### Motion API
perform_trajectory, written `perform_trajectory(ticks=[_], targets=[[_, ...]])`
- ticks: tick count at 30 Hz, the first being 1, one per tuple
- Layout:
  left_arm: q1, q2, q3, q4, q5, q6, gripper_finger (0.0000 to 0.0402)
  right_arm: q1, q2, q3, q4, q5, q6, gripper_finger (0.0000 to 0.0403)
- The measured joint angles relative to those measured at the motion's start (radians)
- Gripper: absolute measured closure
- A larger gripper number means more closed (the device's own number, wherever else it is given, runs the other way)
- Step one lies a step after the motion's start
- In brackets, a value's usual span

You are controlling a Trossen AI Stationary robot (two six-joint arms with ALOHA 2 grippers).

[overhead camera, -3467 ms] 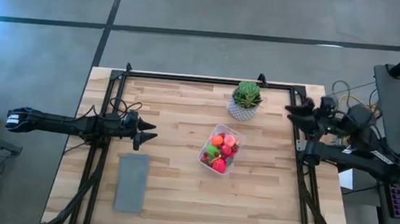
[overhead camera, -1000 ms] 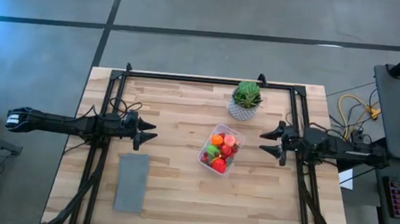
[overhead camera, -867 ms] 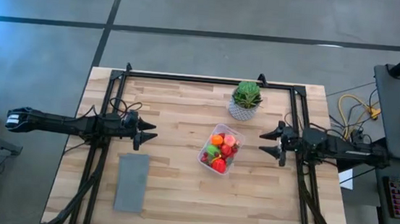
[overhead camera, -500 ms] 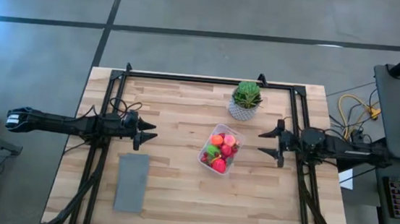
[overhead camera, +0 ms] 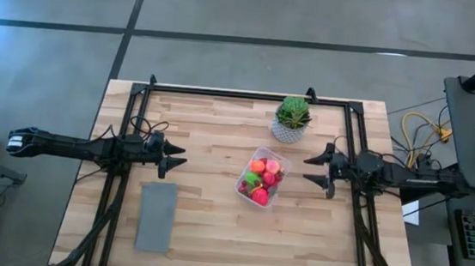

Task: Pick and placing Produce into tupperware
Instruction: Return to Home Position

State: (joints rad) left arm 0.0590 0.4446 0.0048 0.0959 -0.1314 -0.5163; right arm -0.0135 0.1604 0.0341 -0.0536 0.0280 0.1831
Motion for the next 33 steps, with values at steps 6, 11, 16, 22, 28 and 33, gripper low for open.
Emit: perform_trajectory(ticks=[6,11,16,22,28,33], targets=[[0.000,0.000,0.000,0.000,-0.002,0.015,0.0181,0.000,0.000,0.000,0.002,0.000,0.060,0.0149],[0.000,0.000,0.000,0.000,-0.005,0.109,0.0181,0.000,0.000,0.000,0.003,0.000,0.049,0.0153],[0.000,0.000,0.000,0.000,-0.005,0.106,0.0181,0.000,0.000,0.000,0.003,0.000,0.047,0.0156],[0.000,0.000,0.000,0.000,-0.005,0.106,0.0181,0.000,-0.001,0.000,0.003,0.000,0.046,0.0151],[-0.014,-0.080,0.000,-0.003,-0.004,0.105,0.0181,0.000,-0.001,0.000,0.005,0.000,0.045,0.0155],[-0.013,-0.201,0.000,0.001,-0.005,0.105,0.0181,0.000,-0.001,0.000,0.006,0.000,0.045,0.0155]])
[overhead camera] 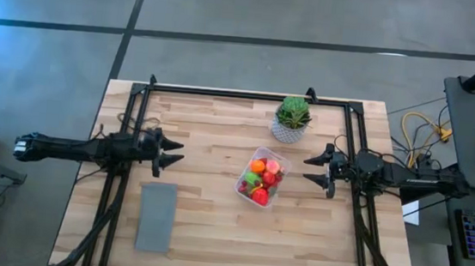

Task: Pick and placing Produce into tupperware
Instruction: Return to Home Position

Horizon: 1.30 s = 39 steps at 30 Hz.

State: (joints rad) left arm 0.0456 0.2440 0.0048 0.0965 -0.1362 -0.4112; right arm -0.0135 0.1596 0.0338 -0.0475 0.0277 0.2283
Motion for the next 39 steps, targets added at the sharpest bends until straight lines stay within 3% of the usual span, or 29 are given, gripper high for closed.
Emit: perform_trajectory(ticks=[13,26,39], targets=[[0.000,-0.138,0.000,0.000,0.000,0.000,0.0181,0.000,0.000,0.001,0.001,0.000,0.000,0.0156],[-0.001,-0.110,0.000,-0.002,0.000,0.000,0.0181,0.000,-0.160,-0.006,0.014,0.000,0.000,0.0156],[0.000,-0.091,0.000,0.000,0.000,0.000,0.0181,0.000,-0.135,-0.006,0.027,0.000,0.000,0.0155]])
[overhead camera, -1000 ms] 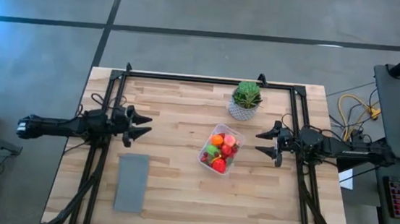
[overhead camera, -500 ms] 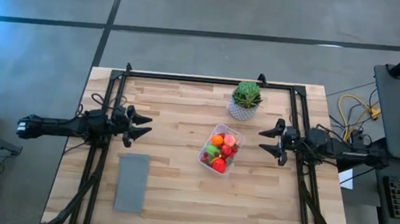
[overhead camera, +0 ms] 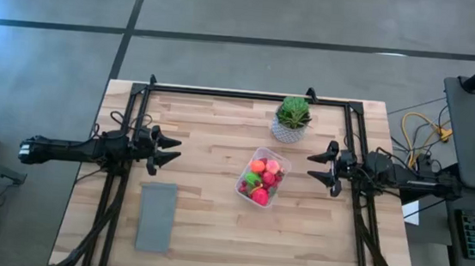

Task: Pick and placing Produce into tupperware
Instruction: Return to Home Position

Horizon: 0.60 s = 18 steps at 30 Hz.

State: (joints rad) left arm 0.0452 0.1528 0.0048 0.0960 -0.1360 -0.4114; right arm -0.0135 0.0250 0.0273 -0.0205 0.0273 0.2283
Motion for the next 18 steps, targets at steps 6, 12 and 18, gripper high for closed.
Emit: perform_trajectory(ticks=[6,12,18], targets=[[0.000,0.002,0.000,0.000,0.000,0.000,0.0181,0.000,-0.002,0.000,-0.001,0.000,0.000,0.0154],[0.000,0.004,0.000,0.000,0.000,0.000,0.0181,0.000,-0.002,0.000,-0.001,0.000,0.000,0.0152],[0.000,0.007,0.000,0.000,0.000,0.000,0.0181,0.000,-0.002,0.000,-0.001,0.000,0.000,0.0156]])
